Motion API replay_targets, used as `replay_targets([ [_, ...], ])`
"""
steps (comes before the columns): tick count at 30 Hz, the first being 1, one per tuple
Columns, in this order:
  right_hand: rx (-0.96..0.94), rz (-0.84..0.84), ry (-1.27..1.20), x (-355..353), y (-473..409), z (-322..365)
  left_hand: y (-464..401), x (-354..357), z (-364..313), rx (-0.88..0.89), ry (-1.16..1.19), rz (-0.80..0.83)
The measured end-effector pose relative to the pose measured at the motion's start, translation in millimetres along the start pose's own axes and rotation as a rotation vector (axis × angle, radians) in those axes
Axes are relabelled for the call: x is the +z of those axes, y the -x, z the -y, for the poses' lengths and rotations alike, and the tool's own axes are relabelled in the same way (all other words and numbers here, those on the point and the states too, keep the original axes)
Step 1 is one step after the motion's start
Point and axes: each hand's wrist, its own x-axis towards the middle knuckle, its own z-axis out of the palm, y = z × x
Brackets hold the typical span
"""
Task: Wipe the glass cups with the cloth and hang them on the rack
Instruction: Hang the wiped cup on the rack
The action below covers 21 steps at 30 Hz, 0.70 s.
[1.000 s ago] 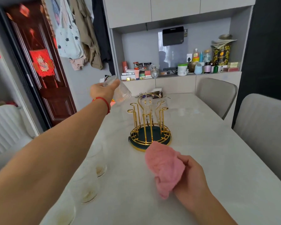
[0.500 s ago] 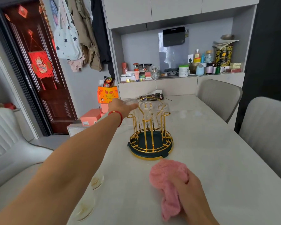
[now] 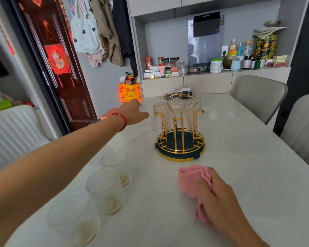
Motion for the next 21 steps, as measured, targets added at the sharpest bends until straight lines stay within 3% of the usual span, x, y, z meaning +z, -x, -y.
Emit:
replay_targets([
  [3,0.021,0.008,-0.081,2.9,2.8,3.2,56.5,-13.6,36.1,0.039,-0.106,0.077],
  [6,0.137,-0.009,-0.206,12.5,-0.9,7.2,105.0,-16.3,58.9,-0.018,-0.224,0.291],
  [10,0.386,0.018,-0.678,24.3,7.8,16.5,121.2,-12.4,71.2,-0.085,-0.244,0.472],
  [16,0.421,0.053,-1.069,12.7,22.3,20.5,122.0,-9.0,61.9,0.023,-0.155,0.291],
  [19,0.385,0.006,-1.218,-0.8,21.2,18.8,135.5,-14.8,37.6,0.224,-0.206,0.113],
  [21,0.342,-0.009,-1.303,-10.9,20.1,18.9,152.9,-22.5,14.8,0.307,-0.083,0.044],
])
